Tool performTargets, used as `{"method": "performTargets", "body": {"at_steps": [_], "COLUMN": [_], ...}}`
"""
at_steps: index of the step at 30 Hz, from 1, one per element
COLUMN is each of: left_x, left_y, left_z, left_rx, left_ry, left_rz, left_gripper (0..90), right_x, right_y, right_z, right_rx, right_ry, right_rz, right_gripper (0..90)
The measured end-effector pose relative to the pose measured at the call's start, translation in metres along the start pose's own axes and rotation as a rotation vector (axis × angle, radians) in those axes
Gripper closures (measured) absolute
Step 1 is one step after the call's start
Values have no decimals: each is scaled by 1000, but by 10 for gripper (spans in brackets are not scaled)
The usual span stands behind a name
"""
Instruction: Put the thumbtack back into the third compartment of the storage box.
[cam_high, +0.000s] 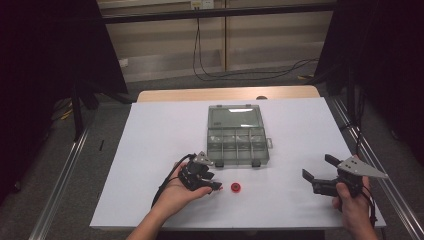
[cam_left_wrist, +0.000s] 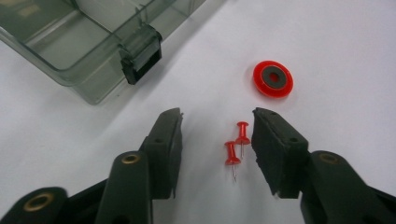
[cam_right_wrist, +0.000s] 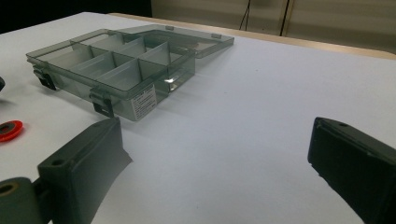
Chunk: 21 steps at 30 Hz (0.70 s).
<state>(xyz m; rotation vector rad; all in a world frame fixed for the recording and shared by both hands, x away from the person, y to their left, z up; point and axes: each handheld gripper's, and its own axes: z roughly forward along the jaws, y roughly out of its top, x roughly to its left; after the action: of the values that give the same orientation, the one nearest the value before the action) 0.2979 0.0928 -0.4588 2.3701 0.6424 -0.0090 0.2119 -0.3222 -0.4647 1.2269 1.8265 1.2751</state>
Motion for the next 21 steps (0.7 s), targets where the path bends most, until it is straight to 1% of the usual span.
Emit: {"method": "performTargets", "body": {"at_steps": [1,2,3,5,7,8,14,16,18,21], "left_x": [-1,-1,-1,-2,-1,-1,1,1,0,1], "left_y": [0,0,-1,-1,-2,-2,-3,-3,-4,-4], "left_z": [0,1,1,2,3,2,2,3,3,4], "left_rx": [5,9,15,18,10,16,14,16,22,32], "left_ry": [-1,-5,-5,-13,-18,-22,-24,-21,-5,0], "left_rz": [-6,-3,9,10,-3,-7,-16,-8,-6,0], "left_gripper": [565,580,594,621,647,655,724,737,745,759], "right_x": [0,0,0,0,0,0,0,0,0,0], "right_y": [0,0,0,0,0,0,0,0,0,0], "right_z": [0,0,0,0,0,0,0,0,0,0], "right_rx": [1,1,1,1,1,1,2,2,2,2], "right_ry": [-1,-2,-2,-2,-1,-1,-2,-3,-3,-4], "right_rz": [0,-4,-4,-2,0,0,0,-1,0,0], "right_gripper": [32,32,32,32,32,32,32,32,32,32]}}
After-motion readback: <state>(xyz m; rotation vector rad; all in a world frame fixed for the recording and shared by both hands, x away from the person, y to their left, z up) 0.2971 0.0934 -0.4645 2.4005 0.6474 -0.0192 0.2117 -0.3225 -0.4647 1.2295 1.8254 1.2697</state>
